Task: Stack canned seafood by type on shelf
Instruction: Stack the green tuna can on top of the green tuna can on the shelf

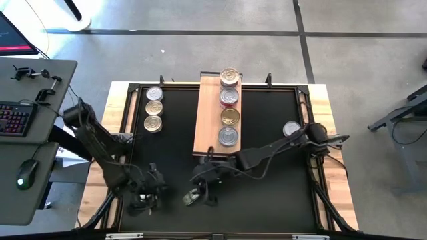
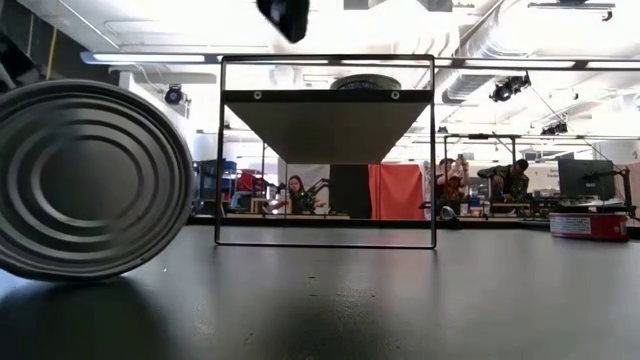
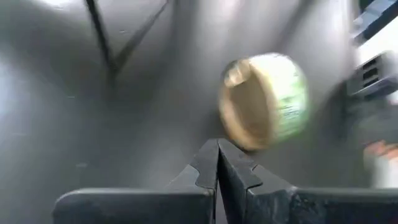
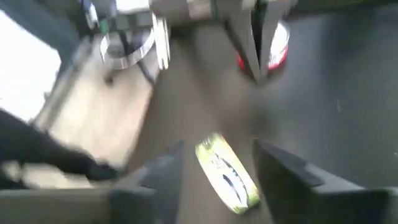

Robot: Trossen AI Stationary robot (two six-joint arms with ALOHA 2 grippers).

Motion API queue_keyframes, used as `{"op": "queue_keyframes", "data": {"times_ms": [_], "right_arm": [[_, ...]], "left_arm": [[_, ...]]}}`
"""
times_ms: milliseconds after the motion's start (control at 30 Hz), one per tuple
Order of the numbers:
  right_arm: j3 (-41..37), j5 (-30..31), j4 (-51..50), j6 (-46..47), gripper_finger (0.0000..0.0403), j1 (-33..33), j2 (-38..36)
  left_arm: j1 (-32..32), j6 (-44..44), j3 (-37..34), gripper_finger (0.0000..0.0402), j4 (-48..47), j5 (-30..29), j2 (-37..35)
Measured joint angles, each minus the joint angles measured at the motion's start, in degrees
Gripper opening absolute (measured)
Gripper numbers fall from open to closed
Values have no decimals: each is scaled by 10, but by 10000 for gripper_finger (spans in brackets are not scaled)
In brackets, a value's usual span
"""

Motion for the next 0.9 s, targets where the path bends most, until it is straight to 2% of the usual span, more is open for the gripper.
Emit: {"op": "queue_keyframes", "data": {"times_ms": [133,200,267,367,733,833,900], "right_arm": [[66,-4,-93,-91,254,-2,48],[92,-4,-120,-142,273,-2,70],[112,-5,-138,-168,280,-2,90],[126,-16,-141,-191,281,-3,119],[126,-27,-149,-214,279,-2,167],[127,-26,-149,-262,252,4,170],[127,-15,-152,-269,218,11,172]], "left_arm": [[-6,-25,0,0,34,16,-48],[-6,-25,1,0,53,25,-71],[-5,-29,1,0,83,9,-87],[-5,-15,1,0,113,-28,-98],[-5,27,1,0,141,-46,-99],[-5,44,1,0,148,-67,-102],[0,54,1,0,149,-75,-105]]}}
